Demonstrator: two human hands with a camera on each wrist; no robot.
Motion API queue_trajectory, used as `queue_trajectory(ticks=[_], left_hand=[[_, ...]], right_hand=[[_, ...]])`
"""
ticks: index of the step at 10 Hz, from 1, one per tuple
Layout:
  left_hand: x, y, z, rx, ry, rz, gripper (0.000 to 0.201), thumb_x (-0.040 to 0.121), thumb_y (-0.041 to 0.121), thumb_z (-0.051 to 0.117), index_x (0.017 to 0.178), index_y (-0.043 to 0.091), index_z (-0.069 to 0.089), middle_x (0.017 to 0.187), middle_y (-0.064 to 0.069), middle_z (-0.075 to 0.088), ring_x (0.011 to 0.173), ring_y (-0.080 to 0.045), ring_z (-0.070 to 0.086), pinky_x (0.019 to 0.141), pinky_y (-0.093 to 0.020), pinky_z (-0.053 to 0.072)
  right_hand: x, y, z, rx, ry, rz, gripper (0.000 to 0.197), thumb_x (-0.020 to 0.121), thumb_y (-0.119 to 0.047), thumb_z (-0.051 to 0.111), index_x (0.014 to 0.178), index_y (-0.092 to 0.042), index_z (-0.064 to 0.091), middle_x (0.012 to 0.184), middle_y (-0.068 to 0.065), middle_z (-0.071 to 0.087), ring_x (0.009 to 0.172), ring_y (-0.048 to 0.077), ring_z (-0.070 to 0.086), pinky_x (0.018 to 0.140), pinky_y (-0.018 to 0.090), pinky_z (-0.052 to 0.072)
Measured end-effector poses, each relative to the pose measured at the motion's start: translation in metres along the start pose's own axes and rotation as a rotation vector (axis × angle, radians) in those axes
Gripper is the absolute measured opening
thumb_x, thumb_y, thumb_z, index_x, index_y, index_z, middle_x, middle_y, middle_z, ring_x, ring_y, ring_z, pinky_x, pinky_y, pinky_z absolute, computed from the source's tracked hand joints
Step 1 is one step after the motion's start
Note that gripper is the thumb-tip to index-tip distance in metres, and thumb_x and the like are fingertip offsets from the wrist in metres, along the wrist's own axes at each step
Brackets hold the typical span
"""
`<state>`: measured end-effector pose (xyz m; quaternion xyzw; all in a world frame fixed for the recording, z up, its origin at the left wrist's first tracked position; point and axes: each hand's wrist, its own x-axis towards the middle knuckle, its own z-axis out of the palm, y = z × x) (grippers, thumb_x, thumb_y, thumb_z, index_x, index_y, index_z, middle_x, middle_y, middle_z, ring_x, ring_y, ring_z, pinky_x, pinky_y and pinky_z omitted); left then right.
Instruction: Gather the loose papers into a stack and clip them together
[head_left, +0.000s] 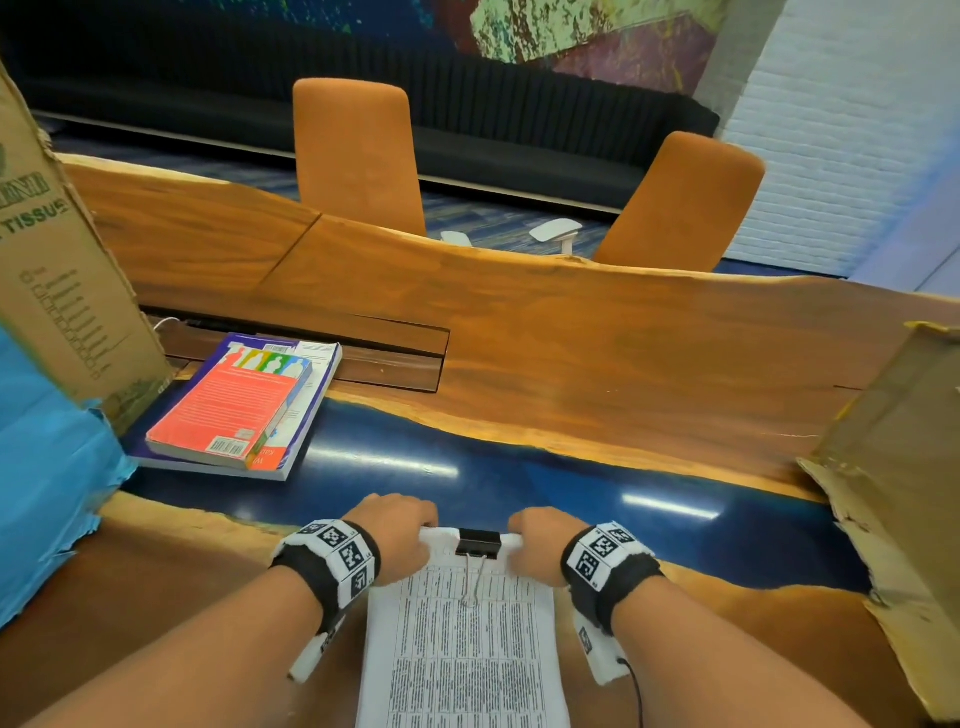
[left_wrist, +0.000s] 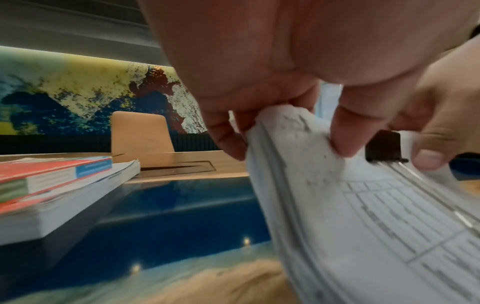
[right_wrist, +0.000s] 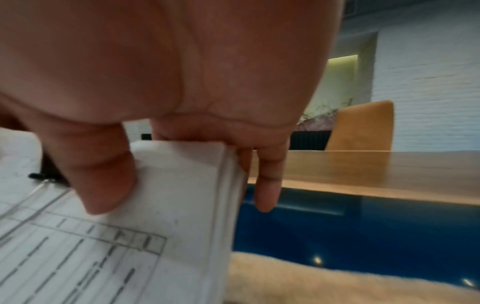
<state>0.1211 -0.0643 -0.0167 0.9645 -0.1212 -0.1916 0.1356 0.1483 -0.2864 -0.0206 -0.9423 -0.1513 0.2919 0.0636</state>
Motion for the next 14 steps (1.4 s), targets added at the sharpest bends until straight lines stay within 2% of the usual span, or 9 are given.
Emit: queue_trajectory(ticks=[2, 4, 5, 7, 9, 10, 11, 12, 14], left_hand=[[0.011, -0.016, 0.017, -0.108, 0.015, -0.208, 0.020, 0.095, 0.036, 0.049, 0.104, 0.026, 0.064, 0.103, 0.003, 0.067, 0.095, -0.015, 0.064, 0.086, -0.031, 0.053], [0.019, -0.019, 0.025, -0.306, 0.080, -0.313, 0.016, 0.093, 0.034, 0.055, 0.102, 0.024, 0.064, 0.100, 0.002, 0.066, 0.090, -0.015, 0.063, 0.082, -0.031, 0.054], [0.018, -0.026, 0.025, -0.351, 0.109, -0.432, 0.029, 0.089, 0.040, 0.059, 0.110, 0.021, 0.055, 0.101, 0.001, 0.062, 0.088, -0.016, 0.058, 0.074, -0.027, 0.046], [0.005, -0.027, 0.042, -0.498, -0.229, -0.607, 0.027, 0.087, 0.030, 0.055, 0.100, 0.007, 0.060, 0.080, -0.010, 0.074, 0.065, -0.025, 0.074, 0.061, -0.031, 0.062], [0.017, -0.035, 0.052, -0.736, 0.072, -0.549, 0.017, 0.088, 0.020, 0.064, 0.077, 0.007, 0.065, 0.072, -0.014, 0.070, 0.059, -0.026, 0.064, 0.067, -0.040, 0.061], [0.019, -0.036, 0.055, -0.885, 0.144, -0.511, 0.019, 0.084, 0.004, 0.063, 0.079, 0.022, 0.069, 0.091, -0.008, 0.074, 0.085, -0.026, 0.070, 0.085, -0.047, 0.058], [0.021, -0.038, 0.059, -0.959, 0.140, -0.476, 0.026, 0.085, 0.003, 0.061, 0.078, 0.026, 0.070, 0.095, -0.002, 0.075, 0.092, -0.024, 0.070, 0.091, -0.047, 0.056], [0.018, -0.035, 0.057, -1.038, 0.157, -0.483, 0.023, 0.087, 0.006, 0.062, 0.077, 0.025, 0.068, 0.094, -0.004, 0.074, 0.090, -0.024, 0.070, 0.090, -0.044, 0.056], [0.000, -0.041, 0.072, -1.046, 0.220, -0.551, 0.008, 0.088, 0.012, 0.063, 0.082, 0.009, 0.068, 0.074, -0.009, 0.073, 0.062, -0.023, 0.064, 0.056, -0.025, 0.046]], right_hand=[[0.005, 0.016, 0.020, 0.184, 0.098, 0.110, 0.024, 0.095, -0.035, 0.059, 0.113, -0.020, 0.058, 0.107, -0.001, 0.058, 0.100, 0.021, 0.057, 0.084, 0.032, 0.048], [0.010, 0.017, 0.029, 0.250, 0.163, 0.154, 0.021, 0.096, -0.033, 0.058, 0.113, -0.020, 0.055, 0.108, 0.000, 0.060, 0.102, 0.021, 0.059, 0.088, 0.032, 0.049], [0.011, 0.027, 0.032, 0.350, 0.227, 0.269, 0.042, 0.087, -0.034, 0.066, 0.122, -0.022, 0.046, 0.115, 0.000, 0.056, 0.103, 0.022, 0.058, 0.086, 0.031, 0.048], [0.004, 0.038, 0.045, 0.285, 0.037, 0.403, 0.019, 0.087, -0.036, 0.062, 0.091, -0.018, 0.057, 0.078, -0.005, 0.057, 0.068, 0.011, 0.057, 0.054, 0.021, 0.041], [0.017, 0.046, 0.041, 0.486, 0.238, 0.491, 0.010, 0.087, -0.013, 0.057, 0.077, -0.014, 0.054, 0.073, 0.000, 0.058, 0.064, 0.016, 0.054, 0.056, 0.026, 0.044], [0.022, 0.048, 0.040, 0.504, 0.211, 0.471, 0.010, 0.086, -0.013, 0.056, 0.089, -0.012, 0.066, 0.084, 0.003, 0.066, 0.076, 0.019, 0.063, 0.065, 0.029, 0.054], [0.019, 0.049, 0.041, 0.520, 0.219, 0.448, 0.012, 0.087, -0.012, 0.056, 0.092, -0.012, 0.068, 0.090, 0.004, 0.069, 0.083, 0.019, 0.065, 0.074, 0.031, 0.057], [0.009, 0.047, 0.041, 0.549, 0.219, 0.421, 0.011, 0.088, -0.014, 0.058, 0.095, -0.011, 0.066, 0.095, 0.006, 0.069, 0.087, 0.020, 0.064, 0.073, 0.030, 0.052], [-0.019, 0.041, 0.024, 0.744, 0.478, 0.256, 0.012, 0.092, -0.024, 0.065, 0.104, -0.022, 0.063, 0.098, -0.007, 0.062, 0.091, 0.012, 0.059, 0.075, 0.021, 0.046]])
